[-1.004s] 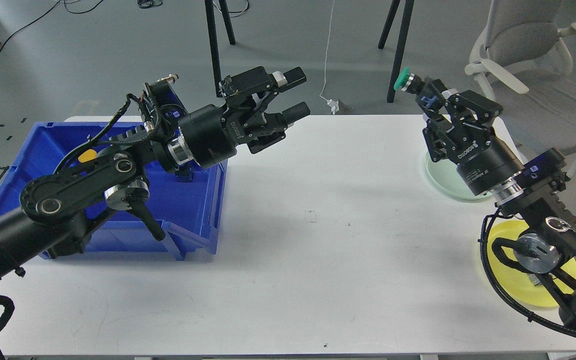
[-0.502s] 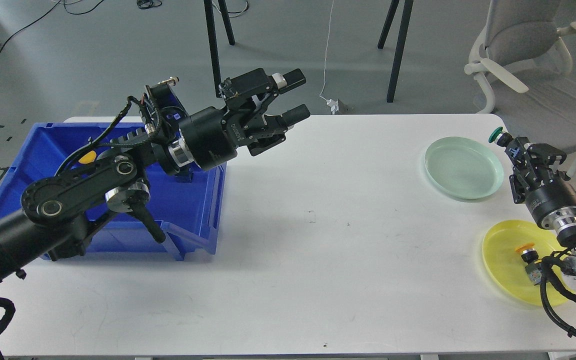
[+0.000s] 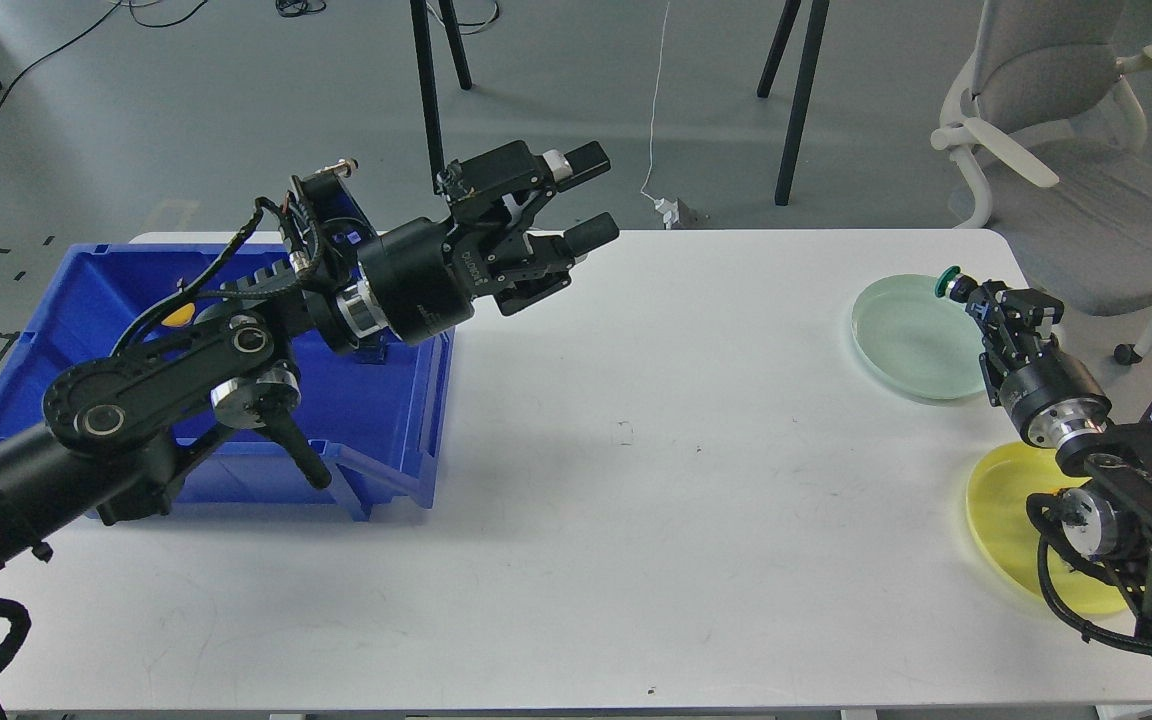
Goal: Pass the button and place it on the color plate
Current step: 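Carry the green button with the right gripper to the pale green plate, then lower the green button onto the pale green plate and release it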
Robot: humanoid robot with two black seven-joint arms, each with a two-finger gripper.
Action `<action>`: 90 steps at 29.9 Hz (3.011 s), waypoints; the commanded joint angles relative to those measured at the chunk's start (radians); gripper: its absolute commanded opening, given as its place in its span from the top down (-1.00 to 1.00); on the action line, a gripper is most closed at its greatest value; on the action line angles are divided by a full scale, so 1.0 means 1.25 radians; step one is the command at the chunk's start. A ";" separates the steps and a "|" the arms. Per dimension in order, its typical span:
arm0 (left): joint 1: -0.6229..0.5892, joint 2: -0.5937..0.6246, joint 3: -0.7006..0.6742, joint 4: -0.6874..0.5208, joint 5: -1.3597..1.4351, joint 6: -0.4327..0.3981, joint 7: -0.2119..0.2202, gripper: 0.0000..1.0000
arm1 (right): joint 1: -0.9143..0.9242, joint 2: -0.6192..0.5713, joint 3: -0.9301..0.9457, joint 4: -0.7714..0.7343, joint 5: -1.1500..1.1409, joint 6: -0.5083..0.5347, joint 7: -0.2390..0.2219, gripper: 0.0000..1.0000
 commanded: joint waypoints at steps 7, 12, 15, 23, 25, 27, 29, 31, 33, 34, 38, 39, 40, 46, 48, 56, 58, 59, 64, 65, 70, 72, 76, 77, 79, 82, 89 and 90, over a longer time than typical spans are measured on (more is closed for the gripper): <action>0.000 0.000 0.000 0.000 0.000 0.000 0.000 -0.58 | 0.029 0.049 -0.005 -0.088 0.001 0.002 0.000 0.83; 0.000 -0.001 0.000 0.000 0.000 0.000 0.000 -0.58 | 0.029 0.051 -0.039 -0.089 0.001 0.001 0.000 0.81; 0.000 -0.001 0.000 0.000 0.000 0.000 0.000 -0.58 | 0.029 0.056 -0.055 -0.090 0.001 -0.001 0.000 0.79; 0.001 -0.001 0.000 0.000 0.000 0.000 0.000 -0.58 | 0.032 0.062 -0.060 -0.098 0.001 -0.001 0.000 0.65; 0.001 -0.001 0.000 0.000 0.000 0.000 0.000 -0.58 | 0.032 0.067 -0.060 -0.114 0.001 -0.001 0.000 0.55; 0.001 -0.001 0.000 0.000 0.000 0.000 0.000 -0.58 | 0.033 0.077 -0.060 -0.132 0.001 -0.001 0.000 0.45; 0.001 -0.001 0.000 0.000 0.000 0.000 0.000 -0.58 | 0.033 0.083 -0.059 -0.146 0.002 0.001 0.000 0.36; 0.001 -0.001 0.000 0.000 0.000 0.000 0.000 -0.58 | 0.033 0.086 -0.059 -0.153 0.002 -0.001 0.000 0.30; 0.001 -0.001 0.000 0.000 0.000 0.000 0.000 -0.58 | 0.033 0.086 -0.059 -0.153 0.002 0.001 0.000 0.23; 0.001 -0.001 0.000 0.000 0.000 0.000 0.000 -0.58 | 0.033 0.086 -0.057 -0.153 0.002 -0.001 0.000 0.21; 0.001 -0.001 0.000 0.000 0.000 0.000 0.000 -0.58 | 0.034 0.086 -0.057 -0.153 0.002 -0.001 0.000 0.10; 0.001 -0.001 0.000 -0.001 0.000 0.000 0.000 -0.58 | 0.036 0.086 -0.057 -0.153 0.002 0.001 0.000 0.08; 0.001 -0.001 0.000 -0.001 0.000 0.000 0.000 -0.58 | 0.036 0.086 -0.056 -0.153 0.002 0.001 0.000 0.04; 0.001 -0.001 0.000 -0.001 0.000 0.000 0.000 -0.59 | 0.042 0.086 -0.056 -0.153 0.003 -0.001 0.000 -0.07; 0.001 -0.001 0.000 -0.001 0.000 0.000 0.000 -0.59 | 0.043 0.086 -0.056 -0.153 0.003 -0.001 0.000 -0.12; 0.002 -0.001 0.000 -0.001 0.000 0.000 0.000 -0.59 | 0.045 0.086 -0.055 -0.153 0.002 -0.001 0.000 -0.27; 0.002 -0.001 0.000 -0.001 0.000 0.000 0.000 -0.59 | 0.045 0.086 -0.054 -0.153 0.003 -0.002 0.000 -0.35; 0.002 -0.001 0.000 -0.001 0.000 0.000 0.000 -0.59 | 0.045 0.087 -0.054 -0.153 0.003 -0.002 0.000 -0.37; 0.002 -0.001 0.000 -0.001 0.000 0.000 0.000 -0.59 | 0.045 0.087 -0.056 -0.153 0.027 -0.002 0.000 -0.54; 0.002 -0.001 0.000 -0.001 0.000 0.000 0.000 -0.59 | 0.045 0.087 -0.056 -0.153 0.033 -0.002 0.000 -0.58; 0.002 -0.001 0.000 -0.001 0.000 0.000 0.000 -0.59 | 0.045 0.087 -0.056 -0.153 0.038 -0.002 0.000 -0.72; 0.002 -0.001 0.000 -0.001 0.000 0.000 0.000 -0.59 | 0.045 0.086 -0.054 -0.153 0.038 -0.002 0.000 -0.81; 0.001 -0.001 0.000 -0.001 0.000 0.000 0.000 -0.59 | 0.045 0.087 -0.045 -0.151 0.041 -0.001 0.000 -0.93; 0.002 -0.001 0.000 -0.001 0.000 0.000 0.000 -0.59 | 0.045 0.087 -0.045 -0.151 0.049 0.001 0.000 -0.94; 0.002 -0.001 0.000 -0.001 0.000 0.000 0.000 -0.59 | 0.045 0.086 -0.051 -0.147 0.084 0.009 0.000 -0.96; 0.002 -0.001 0.000 -0.001 0.000 0.000 0.000 -0.59 | 0.045 0.085 -0.061 -0.141 0.125 0.014 0.000 -0.97; 0.002 -0.001 0.000 -0.001 0.000 0.000 0.000 -0.59 | 0.043 0.086 -0.061 -0.138 0.127 0.018 0.000 -0.96; 0.002 -0.001 0.000 -0.001 0.000 0.000 0.000 -0.59 | 0.043 0.087 -0.060 -0.138 0.127 0.018 0.000 -0.95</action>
